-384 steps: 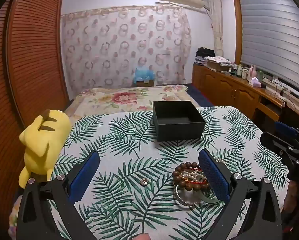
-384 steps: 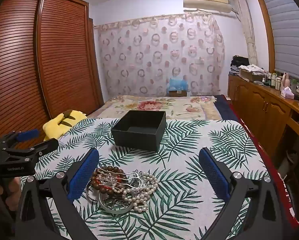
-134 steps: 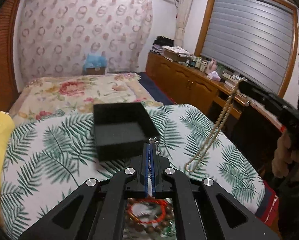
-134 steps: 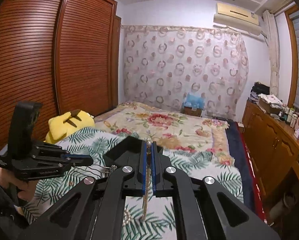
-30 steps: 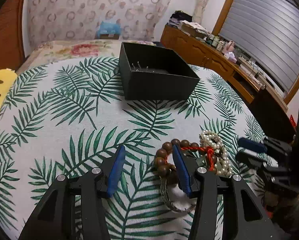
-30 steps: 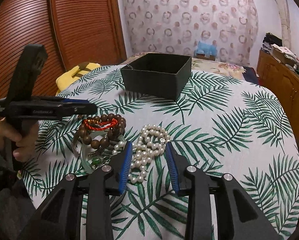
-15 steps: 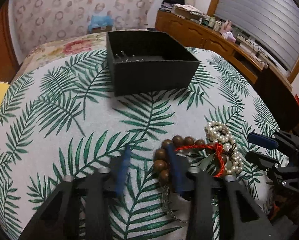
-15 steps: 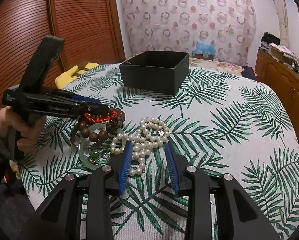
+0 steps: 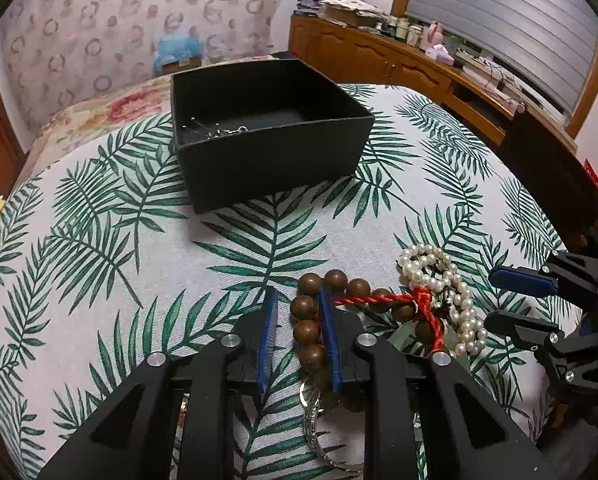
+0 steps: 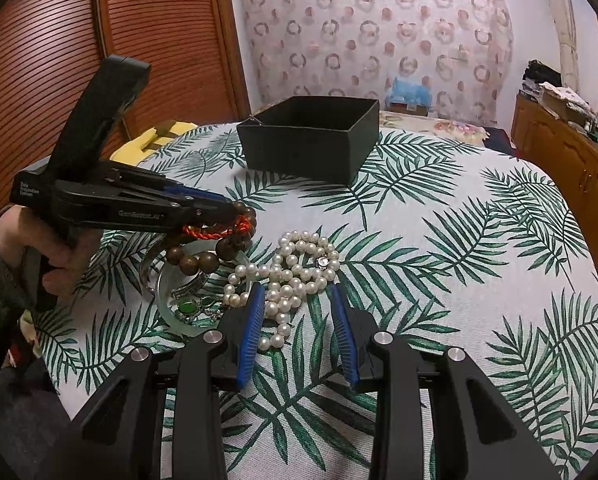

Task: Organize jewelry
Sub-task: 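Move the left gripper to the brown bead bracelet and close on it, then lift the bead bracelet with the left gripper and carry it over the black box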

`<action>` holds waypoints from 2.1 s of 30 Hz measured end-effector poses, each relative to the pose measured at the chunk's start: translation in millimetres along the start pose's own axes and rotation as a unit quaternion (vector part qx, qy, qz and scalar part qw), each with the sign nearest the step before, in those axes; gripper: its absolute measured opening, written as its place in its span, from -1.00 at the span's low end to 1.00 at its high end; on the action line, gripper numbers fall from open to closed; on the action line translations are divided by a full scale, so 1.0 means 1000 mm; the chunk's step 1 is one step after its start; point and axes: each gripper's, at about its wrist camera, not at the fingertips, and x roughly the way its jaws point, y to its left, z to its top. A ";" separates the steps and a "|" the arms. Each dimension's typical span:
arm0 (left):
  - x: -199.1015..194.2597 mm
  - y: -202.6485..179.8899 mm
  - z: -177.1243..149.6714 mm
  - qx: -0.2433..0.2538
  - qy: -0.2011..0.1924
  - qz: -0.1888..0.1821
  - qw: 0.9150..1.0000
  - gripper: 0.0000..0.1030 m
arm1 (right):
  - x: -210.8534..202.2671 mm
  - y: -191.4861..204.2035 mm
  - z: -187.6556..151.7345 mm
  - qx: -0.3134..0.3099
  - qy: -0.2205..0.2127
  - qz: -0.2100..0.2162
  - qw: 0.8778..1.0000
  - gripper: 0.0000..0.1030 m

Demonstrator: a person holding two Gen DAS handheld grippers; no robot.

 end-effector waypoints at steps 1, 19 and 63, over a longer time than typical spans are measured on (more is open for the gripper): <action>-0.001 -0.001 -0.001 0.002 0.000 -0.003 1.000 -0.76 | 0.001 0.000 0.000 0.000 0.002 0.000 1.000 -0.29; -0.096 -0.020 -0.009 -0.022 -0.154 0.020 0.988 -0.76 | 0.003 0.003 0.000 -0.010 0.010 -0.007 1.000 -0.29; -0.143 0.044 -0.035 -0.081 -0.200 0.071 0.974 -0.76 | 0.118 0.071 0.100 -0.134 0.105 0.037 0.985 -0.66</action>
